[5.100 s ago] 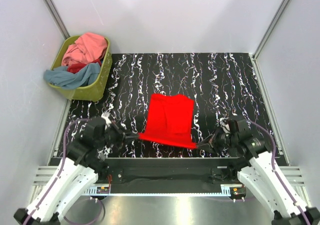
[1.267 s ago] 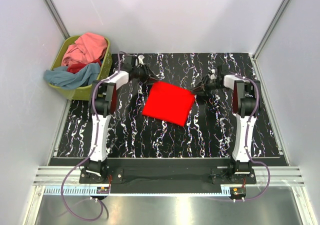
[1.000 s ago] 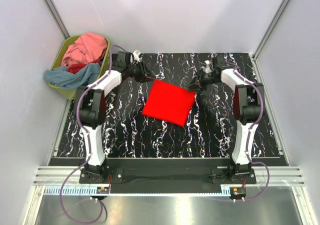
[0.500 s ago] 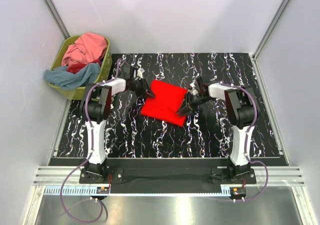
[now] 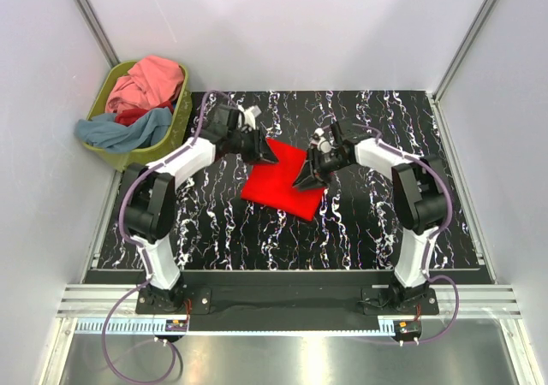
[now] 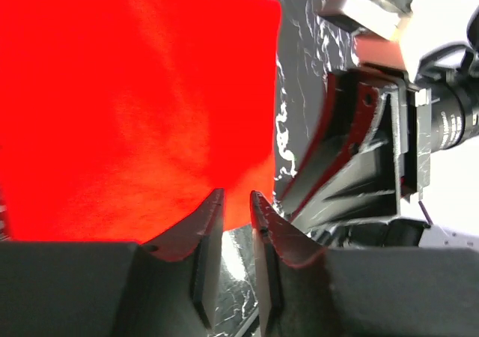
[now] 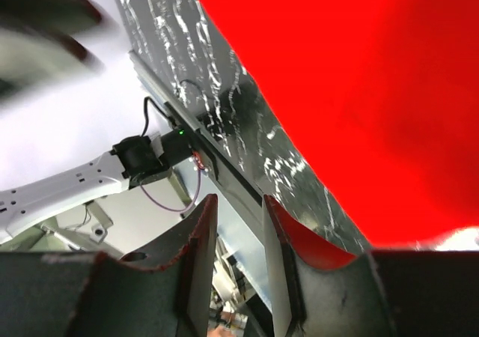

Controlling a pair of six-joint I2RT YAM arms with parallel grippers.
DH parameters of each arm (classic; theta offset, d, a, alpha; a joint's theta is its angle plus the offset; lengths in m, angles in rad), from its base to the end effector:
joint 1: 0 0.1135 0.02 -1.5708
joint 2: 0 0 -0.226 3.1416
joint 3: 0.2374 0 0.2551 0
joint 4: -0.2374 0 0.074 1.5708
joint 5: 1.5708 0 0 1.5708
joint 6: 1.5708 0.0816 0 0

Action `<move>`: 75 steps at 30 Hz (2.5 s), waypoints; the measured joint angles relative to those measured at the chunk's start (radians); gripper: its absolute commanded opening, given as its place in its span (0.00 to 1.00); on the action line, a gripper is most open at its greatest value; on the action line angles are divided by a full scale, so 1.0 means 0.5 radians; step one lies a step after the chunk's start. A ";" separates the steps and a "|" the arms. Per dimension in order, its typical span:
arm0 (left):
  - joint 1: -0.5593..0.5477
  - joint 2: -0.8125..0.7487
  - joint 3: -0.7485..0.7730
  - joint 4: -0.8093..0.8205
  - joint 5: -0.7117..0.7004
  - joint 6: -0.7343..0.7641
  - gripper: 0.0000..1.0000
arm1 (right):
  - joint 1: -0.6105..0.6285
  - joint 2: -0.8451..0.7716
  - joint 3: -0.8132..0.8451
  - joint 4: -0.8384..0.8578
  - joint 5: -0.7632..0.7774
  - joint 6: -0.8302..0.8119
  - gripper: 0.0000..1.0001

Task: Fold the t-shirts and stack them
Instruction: Fold the tshirt

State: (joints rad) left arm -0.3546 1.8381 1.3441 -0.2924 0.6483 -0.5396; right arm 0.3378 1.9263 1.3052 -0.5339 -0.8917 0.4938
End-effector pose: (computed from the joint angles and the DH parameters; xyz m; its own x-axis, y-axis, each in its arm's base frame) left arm 0.3811 -0.1937 0.1683 -0.9172 -0.0971 -0.3864 0.2396 0.6405 -0.7296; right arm 0.3430 0.1878 0.1153 -0.9992 -0.0354 -0.0183 -0.0353 0.5738 0.8182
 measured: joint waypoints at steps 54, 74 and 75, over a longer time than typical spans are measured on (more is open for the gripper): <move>0.126 -1.048 -0.935 -0.156 0.002 0.150 0.43 | -0.448 -0.002 -0.229 0.134 0.665 0.188 0.85; 0.237 -0.955 -0.935 -0.140 0.140 0.197 0.39 | -0.446 0.130 -0.335 0.620 0.562 0.448 0.14; 0.238 -0.943 -0.935 -0.136 0.150 0.196 0.39 | -0.446 0.137 -0.337 0.620 0.581 0.444 0.09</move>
State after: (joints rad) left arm -0.2356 1.3666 0.8764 -0.3603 0.7235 -0.4416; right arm 0.1150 1.9945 1.1366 -0.2241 -0.6010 0.7158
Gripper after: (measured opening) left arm 0.393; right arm 0.216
